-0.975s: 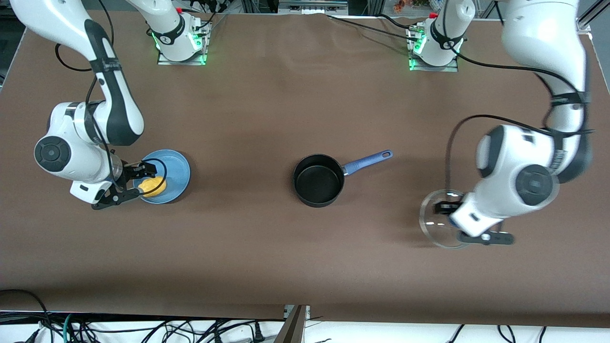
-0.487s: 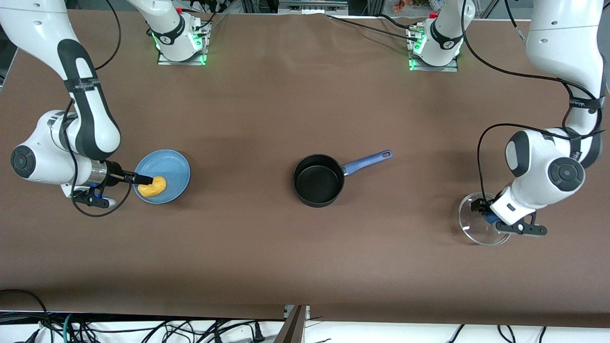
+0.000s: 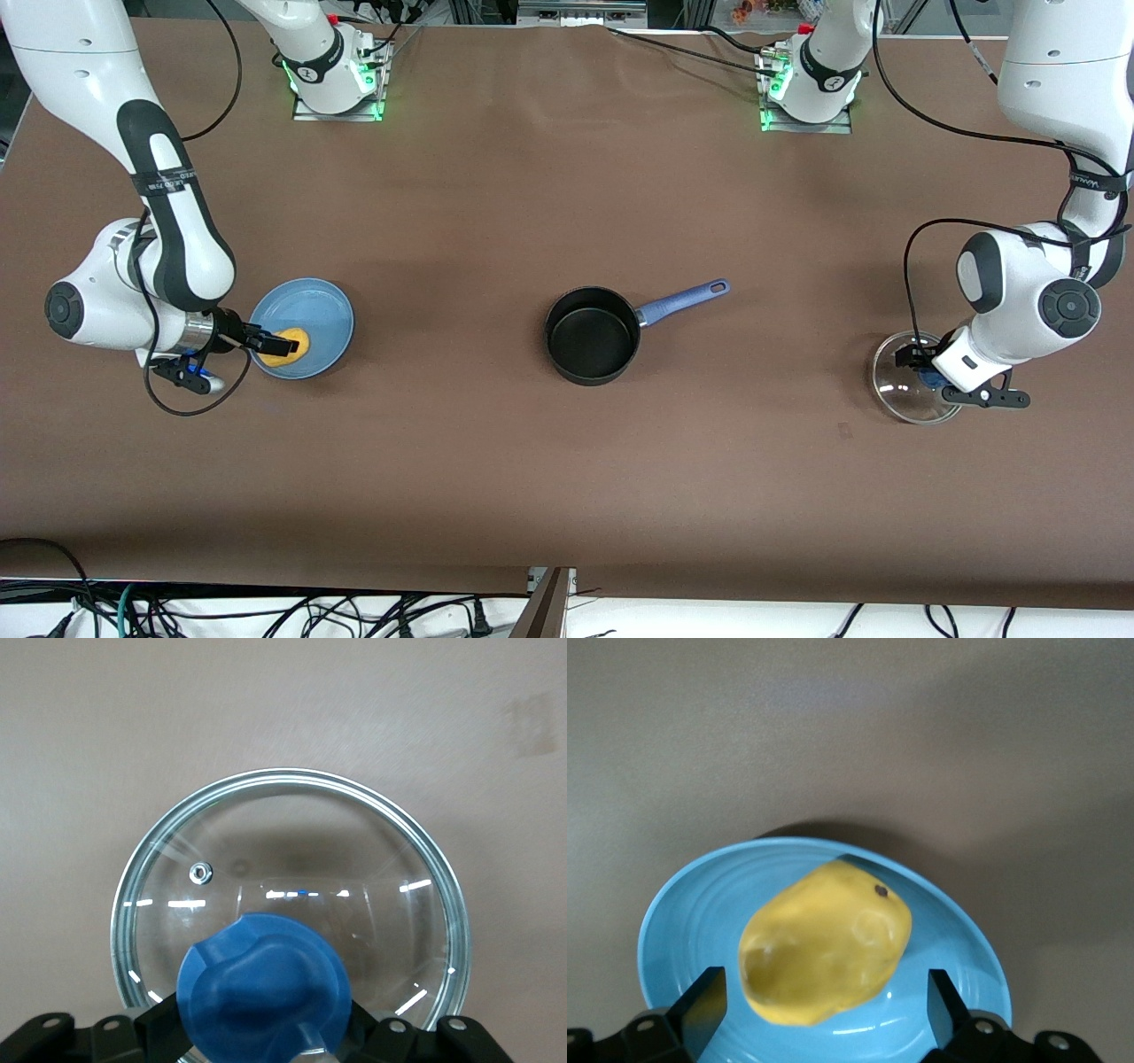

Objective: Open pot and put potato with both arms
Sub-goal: 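Set the lid down with the left gripper while the right gripper lifts potato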

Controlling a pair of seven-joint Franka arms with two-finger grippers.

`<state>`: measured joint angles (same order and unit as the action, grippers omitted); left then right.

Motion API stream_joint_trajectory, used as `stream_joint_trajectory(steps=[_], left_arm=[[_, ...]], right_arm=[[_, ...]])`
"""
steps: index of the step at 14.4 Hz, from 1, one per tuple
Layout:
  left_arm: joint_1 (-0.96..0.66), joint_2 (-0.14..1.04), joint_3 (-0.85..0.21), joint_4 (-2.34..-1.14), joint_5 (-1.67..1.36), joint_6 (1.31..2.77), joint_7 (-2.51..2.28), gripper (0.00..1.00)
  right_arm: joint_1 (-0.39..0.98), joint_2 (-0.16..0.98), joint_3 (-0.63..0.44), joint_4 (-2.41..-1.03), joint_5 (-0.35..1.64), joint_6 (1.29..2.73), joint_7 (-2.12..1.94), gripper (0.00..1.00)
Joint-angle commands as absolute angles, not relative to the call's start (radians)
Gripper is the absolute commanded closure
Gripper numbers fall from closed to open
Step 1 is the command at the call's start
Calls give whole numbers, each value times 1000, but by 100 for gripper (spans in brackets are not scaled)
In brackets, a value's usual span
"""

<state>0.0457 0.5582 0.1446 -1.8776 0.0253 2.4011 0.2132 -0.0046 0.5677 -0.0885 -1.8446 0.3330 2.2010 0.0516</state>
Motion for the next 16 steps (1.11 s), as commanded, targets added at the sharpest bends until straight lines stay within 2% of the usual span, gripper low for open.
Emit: stream_joint_trajectory(steps=[1,2,3,4,5,7,8,9,11,12,14,16], left_arm=[[67,566,141,-1893,-9,2419,239,42],[69,571,141,-1890,-9,2419,239,39],[69,572,141,-1888,-9,2419,238,27],[69,572,141,-1884,-11,2415,232,4],[69,571,141,-1881,-11,2408,229,0],[66,555,138,-1873,-18,2361,219,0],[61,546,135,-1847,-50,2311,212,0],[57,542,133,-1809,-81,2245,201,0],[55,532,130,-1706,-84,2111,193,0],[55,520,130,-1669,-84,2049,192,0],[51,471,129,-1648,-81,1971,158,0],[48,387,114,-1646,-72,1896,106,0]], right_arm=[[-3,589,-80,-1838,348,2249,60,1],[-2,595,-80,-1833,348,2253,60,1],[-2,597,-80,-1829,348,2256,60,2],[2,598,-78,-1827,347,2258,58,5],[3,597,-75,-1827,344,2255,54,18],[21,594,-75,-1825,344,2250,51,67],[21,591,-74,-1824,344,2249,51,85],[21,591,-74,-1818,344,2244,51,94],[26,583,-71,-1795,348,2197,57,95],[26,581,-71,-1757,351,2130,98,95],[38,583,-63,-1668,353,1996,207,95],[89,581,-49,-1617,356,1921,353,95]])
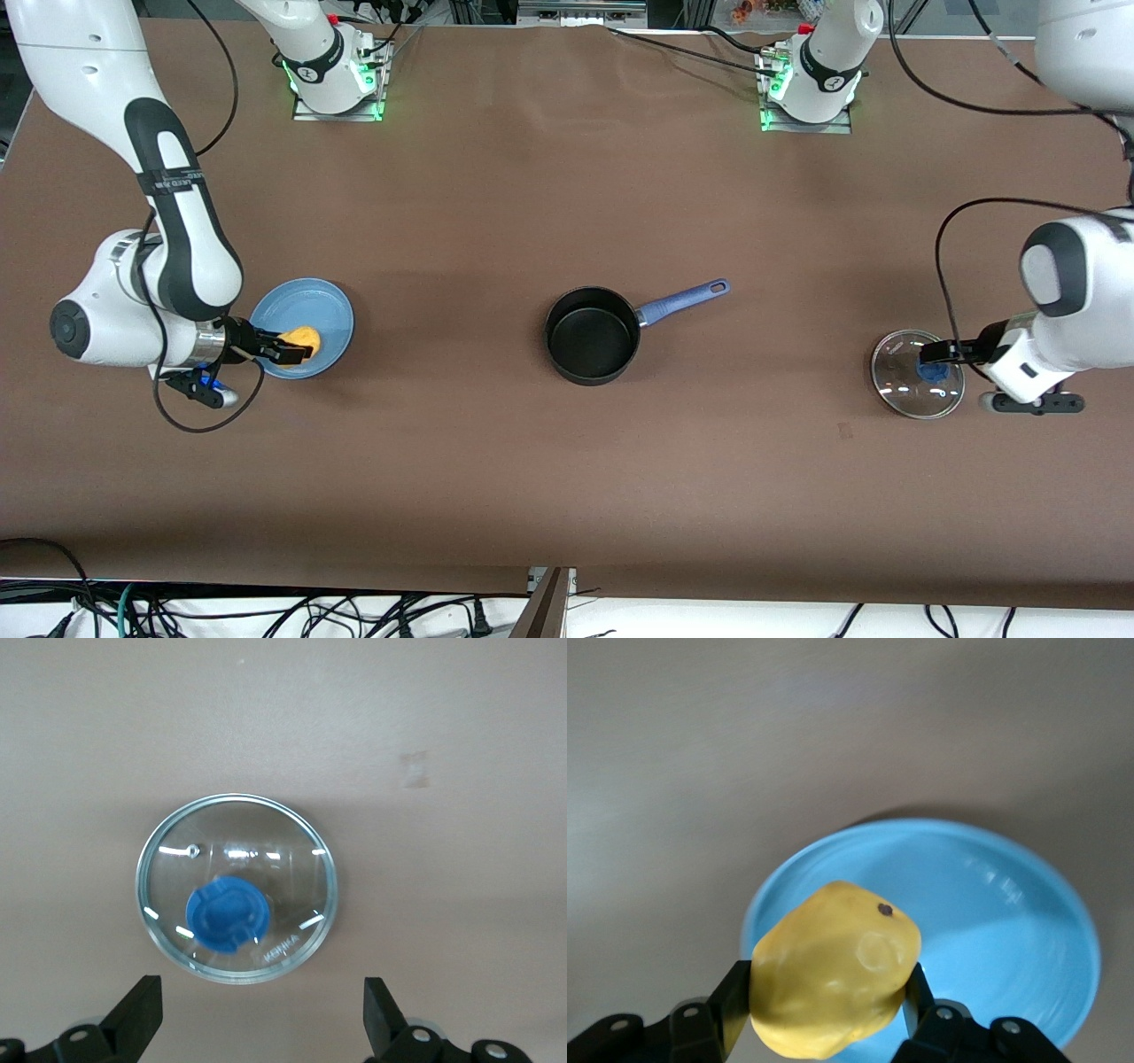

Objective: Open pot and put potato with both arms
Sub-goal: 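Set the lid down with the left gripper while the right gripper lifts potato, then move the potato over the saucepan with the right gripper and lower it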

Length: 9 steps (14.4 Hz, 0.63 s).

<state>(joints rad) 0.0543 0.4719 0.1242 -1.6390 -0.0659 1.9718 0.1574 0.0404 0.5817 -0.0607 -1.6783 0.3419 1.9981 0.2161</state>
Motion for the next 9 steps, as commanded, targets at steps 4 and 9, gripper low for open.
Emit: stream_joint_trajectory(steps=[4,9], left_arm=[[46,223,110,-1585,-69,1737,98,0],[41,136,94,-1484,-114,1564,92,0]], right_arm=[[204,583,23,-1546,423,1933,717,95],[381,601,66,-1448,543,2031,1093,95]])
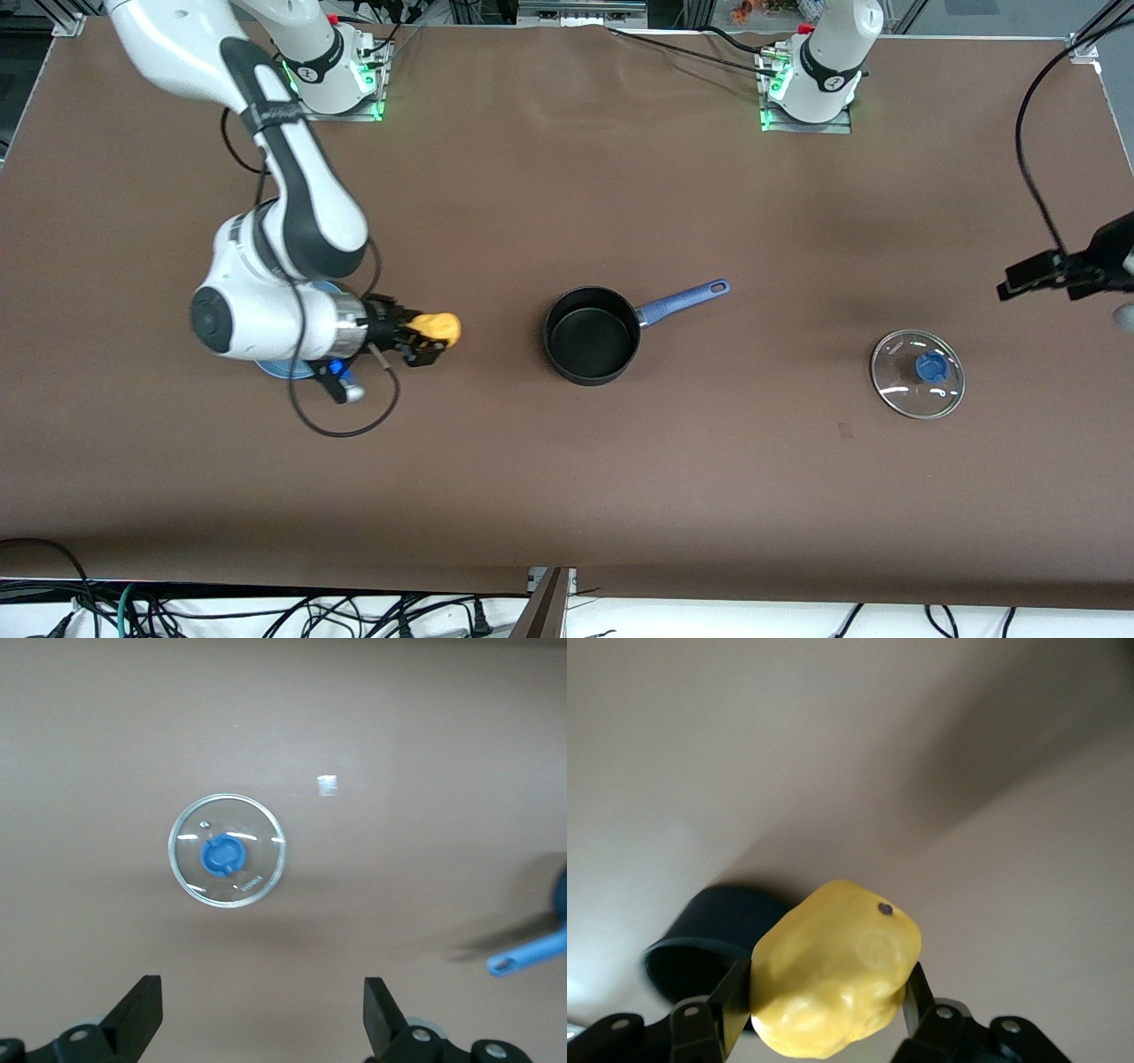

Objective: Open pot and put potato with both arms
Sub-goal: 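Move the potato over the saucepan with the right gripper and lower it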

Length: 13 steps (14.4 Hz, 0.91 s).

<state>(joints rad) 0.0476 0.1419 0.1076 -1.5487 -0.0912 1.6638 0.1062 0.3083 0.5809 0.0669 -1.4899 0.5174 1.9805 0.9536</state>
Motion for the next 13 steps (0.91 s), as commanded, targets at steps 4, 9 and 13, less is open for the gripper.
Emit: stream_joint_trajectory(steps=[4,9,13], left_arm=[[40,143,13,-1512,-34,1506,54,0],[22,161,-23,-1500,-21,1514,32,0],[34,169,-20,-1494,-20,1514,21,0]], right_arm=[[595,670,66,-1447,541,2317,1346,85],[672,742,63,-1447,528,2482,1387,50],[670,735,61,-1450,497,2473,1387,0]])
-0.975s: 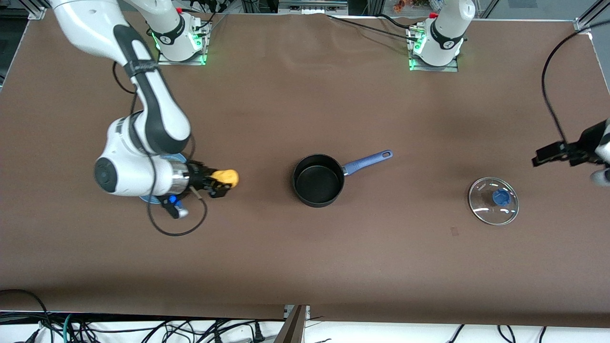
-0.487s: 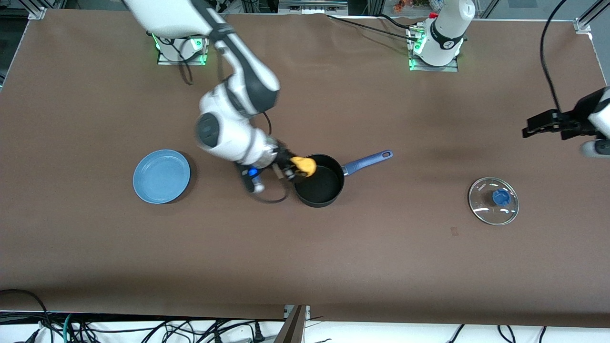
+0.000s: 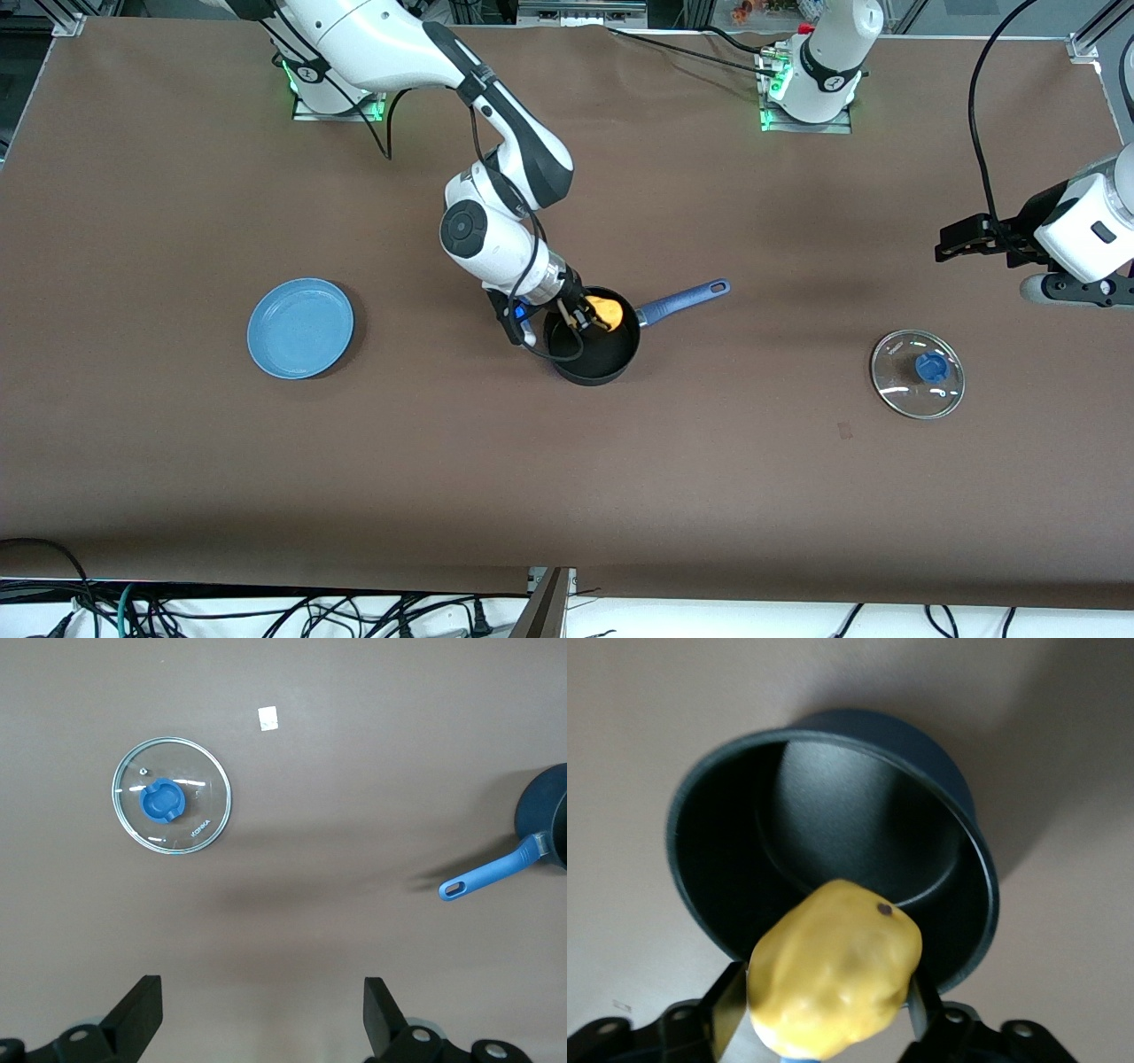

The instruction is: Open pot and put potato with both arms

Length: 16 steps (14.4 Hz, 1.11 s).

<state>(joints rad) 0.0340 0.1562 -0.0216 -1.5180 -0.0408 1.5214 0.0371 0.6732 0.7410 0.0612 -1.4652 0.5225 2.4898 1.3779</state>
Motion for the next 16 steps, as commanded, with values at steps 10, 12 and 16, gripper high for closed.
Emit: stream_joint_trajectory(steps=[10,12,16], left_arm=[[18,184,-25,-1465,-21,1514,12,0],[18,184,-25,-1466,-23,1514,9,0],[18,184,-25,-1466,-25,1514,-26,0]], right_arm=[[664,550,-159,-1462,354,2107,1352,0],[663,487,-205,-1463,353,1972,1255,0],[663,370,-357,-1471,353,1777,980,0]])
